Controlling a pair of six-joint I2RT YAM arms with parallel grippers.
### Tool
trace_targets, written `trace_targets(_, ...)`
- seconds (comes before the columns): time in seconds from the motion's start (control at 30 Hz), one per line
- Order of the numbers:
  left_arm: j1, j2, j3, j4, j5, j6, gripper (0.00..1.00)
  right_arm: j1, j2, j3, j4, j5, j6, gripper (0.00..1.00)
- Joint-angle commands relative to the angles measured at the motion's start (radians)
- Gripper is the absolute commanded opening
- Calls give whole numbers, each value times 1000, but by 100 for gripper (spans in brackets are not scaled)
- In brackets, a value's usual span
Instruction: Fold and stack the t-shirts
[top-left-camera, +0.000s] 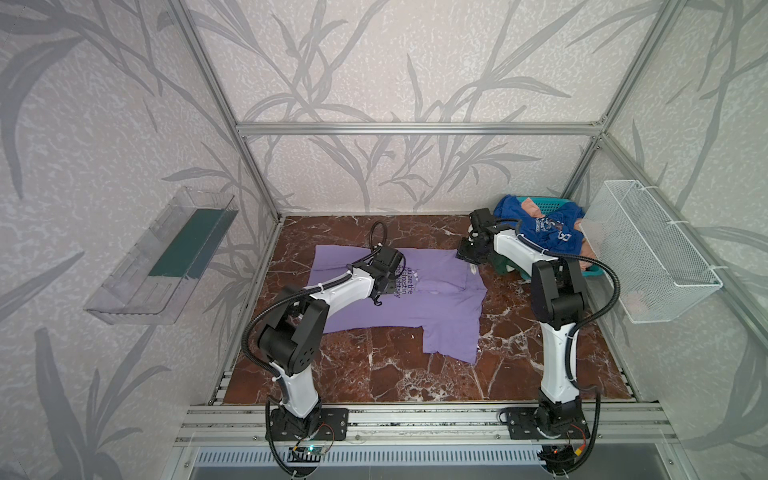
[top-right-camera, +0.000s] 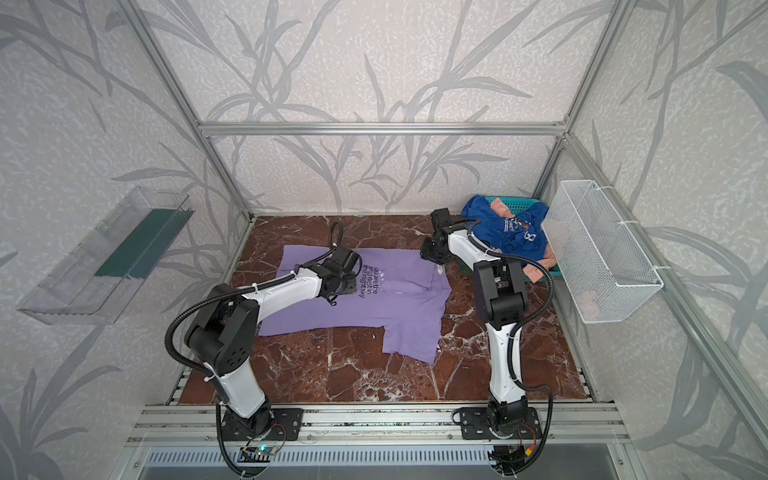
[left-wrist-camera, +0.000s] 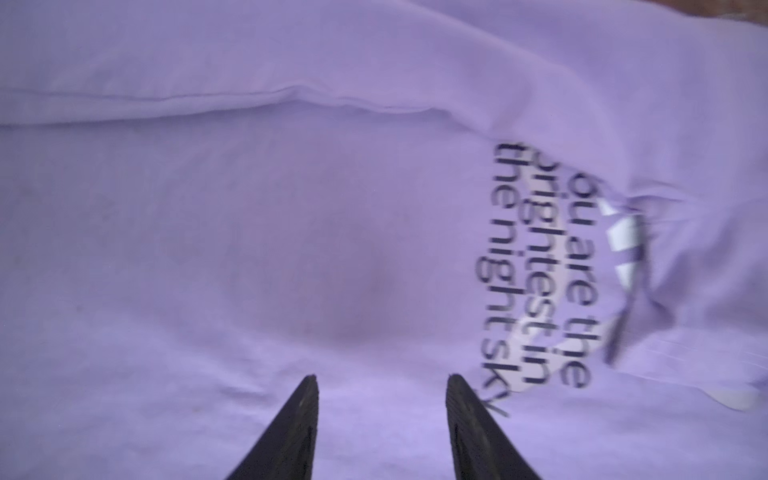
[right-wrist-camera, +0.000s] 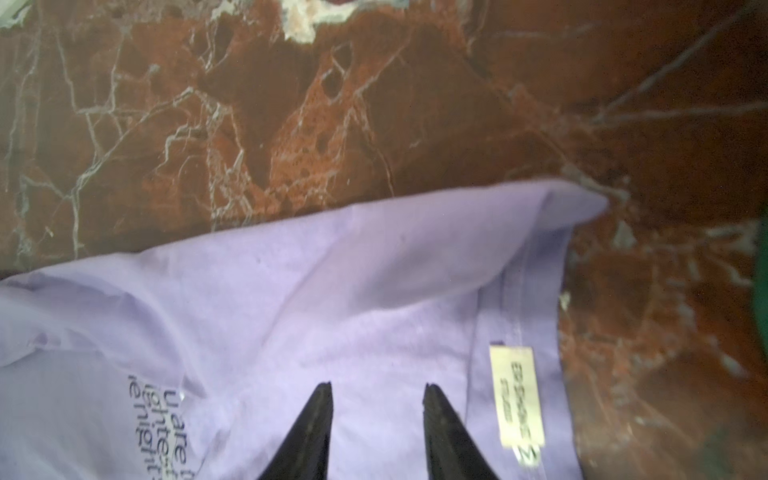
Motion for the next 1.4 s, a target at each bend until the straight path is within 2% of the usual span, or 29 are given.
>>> trace_targets(0.0, 50, -31, -49, 8, -40, -40, 52, -4, 68, 100, -67, 32, -12, 38)
trace_targets(0.23, 129, 14, -89, 29, -6, -69, 52, -19, 201, 273, -160, 62, -10, 38)
trace_targets(0.67, 168, 106, -87, 26, 15, -110, 52, -63, 302, 431, -237, 88, -2, 37)
trace_targets(1.0, 188, 164, -32, 27, 12, -61, 53, -82, 460, 708, -341, 76, -10, 37)
trace_targets(1.1, 190, 127, -23, 20, 3, -39, 57, -82, 497, 795, -356, 69, -29, 37)
trace_targets(1.2, 190, 53, -50, 21, -23, -33, 70, -84, 494, 837, -359, 71, -44, 37)
trace_targets(1.27, 189, -3, -79, 18, -40, -30, 76, -84, 464, 824, -336, 35, -53, 41)
trace_targets(1.33, 190, -57, -108, 4, -63, -32, 81, -83, 422, 783, -304, 0, -56, 68)
trace_targets(1.37, 189, -82, -124, 0, -72, -32, 83, -82, 395, 751, -285, -17, -58, 75)
